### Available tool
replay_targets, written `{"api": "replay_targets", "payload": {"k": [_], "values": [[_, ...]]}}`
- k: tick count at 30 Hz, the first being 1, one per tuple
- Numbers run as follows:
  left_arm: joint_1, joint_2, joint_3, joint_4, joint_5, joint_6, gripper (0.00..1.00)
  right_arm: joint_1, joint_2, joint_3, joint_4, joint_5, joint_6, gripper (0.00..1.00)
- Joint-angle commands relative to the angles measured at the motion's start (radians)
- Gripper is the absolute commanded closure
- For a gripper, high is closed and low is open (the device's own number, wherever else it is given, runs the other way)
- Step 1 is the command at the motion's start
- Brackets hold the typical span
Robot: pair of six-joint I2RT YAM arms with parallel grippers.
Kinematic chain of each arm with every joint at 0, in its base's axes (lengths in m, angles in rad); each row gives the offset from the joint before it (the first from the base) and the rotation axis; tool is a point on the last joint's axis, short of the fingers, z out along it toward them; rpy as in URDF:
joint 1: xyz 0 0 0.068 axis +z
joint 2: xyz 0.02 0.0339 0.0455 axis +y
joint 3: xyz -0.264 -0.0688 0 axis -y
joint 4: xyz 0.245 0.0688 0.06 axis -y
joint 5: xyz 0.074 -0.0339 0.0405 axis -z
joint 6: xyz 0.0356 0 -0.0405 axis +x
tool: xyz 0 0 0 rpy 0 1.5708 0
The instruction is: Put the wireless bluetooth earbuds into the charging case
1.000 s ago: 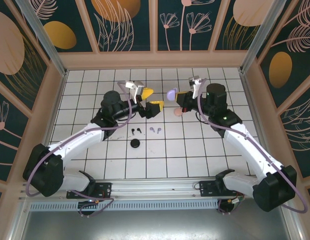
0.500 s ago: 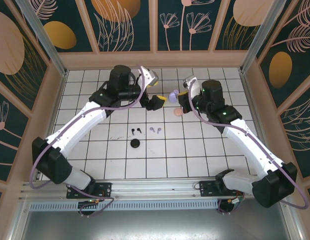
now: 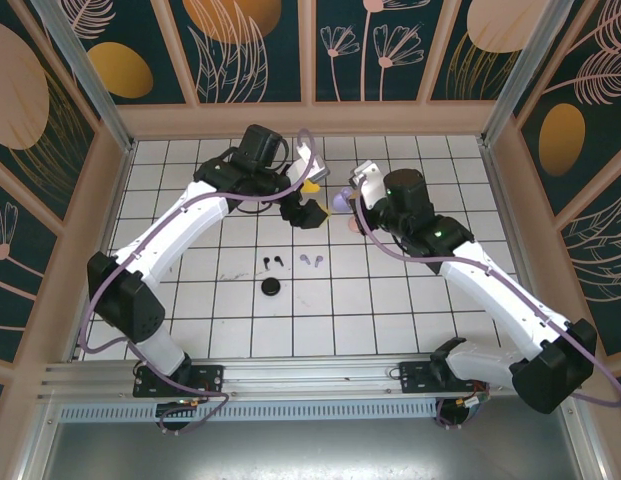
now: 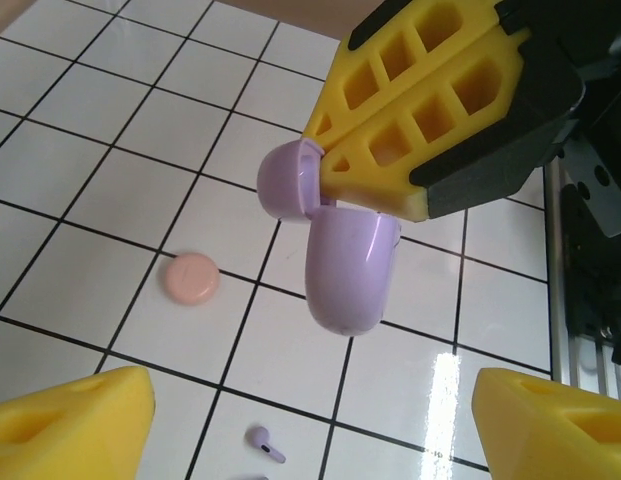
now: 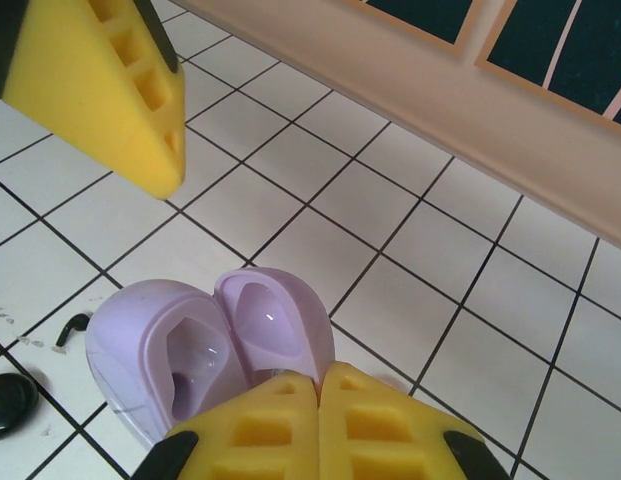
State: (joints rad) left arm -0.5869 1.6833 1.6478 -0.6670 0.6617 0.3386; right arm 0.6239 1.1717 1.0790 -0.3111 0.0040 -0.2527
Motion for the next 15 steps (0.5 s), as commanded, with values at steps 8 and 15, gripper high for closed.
{"api": "replay_targets", "payload": {"k": [8,15], "values": [[0.008,0.082,0.073,-0.063,0.071,0.039,0.22,0.054,0.034,0.05,-0.01,0.033,-0.009,1.0],[0.008,0.104,0.09,-0.072,0.082,0.045,0.28,0.072,0.043,0.061,-0.011,0.038,-0.008,1.0]]}}
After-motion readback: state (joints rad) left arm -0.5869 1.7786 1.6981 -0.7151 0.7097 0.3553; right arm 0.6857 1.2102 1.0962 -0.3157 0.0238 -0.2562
